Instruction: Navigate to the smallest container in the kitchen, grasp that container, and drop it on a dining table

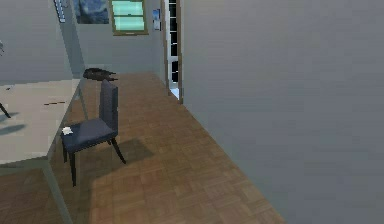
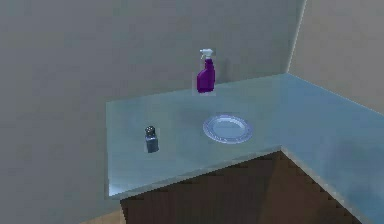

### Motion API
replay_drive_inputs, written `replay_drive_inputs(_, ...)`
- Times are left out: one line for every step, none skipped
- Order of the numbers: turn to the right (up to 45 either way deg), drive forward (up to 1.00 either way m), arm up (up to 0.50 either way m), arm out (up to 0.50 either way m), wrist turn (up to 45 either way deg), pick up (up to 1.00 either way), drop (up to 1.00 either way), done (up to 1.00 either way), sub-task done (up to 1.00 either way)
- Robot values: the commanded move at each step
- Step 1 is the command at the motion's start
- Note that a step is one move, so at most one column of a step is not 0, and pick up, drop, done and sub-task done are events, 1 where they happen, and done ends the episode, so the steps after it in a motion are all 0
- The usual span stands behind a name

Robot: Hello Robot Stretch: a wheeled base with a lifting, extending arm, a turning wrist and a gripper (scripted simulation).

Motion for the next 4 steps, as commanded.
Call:
replay_drive_inputs(0.0, 0.0, 0.38, 0.0, 0.0, 0.0, 0.0, 0.0, 0.0)
replay_drive_inputs(0.0, 0.0, 0.0, 0.3, 0.0, 0.0, 0.0, 0.0, 0.0)
replay_drive_inputs(0.0, 0.0, 0.0, 0.0, 45.0, 0.0, 0.0, 0.0, 0.0)
replay_drive_inputs(0.0, 0.0, 0.0, 0.0, 45.0, 0.0, 0.0, 0.0, 0.0)
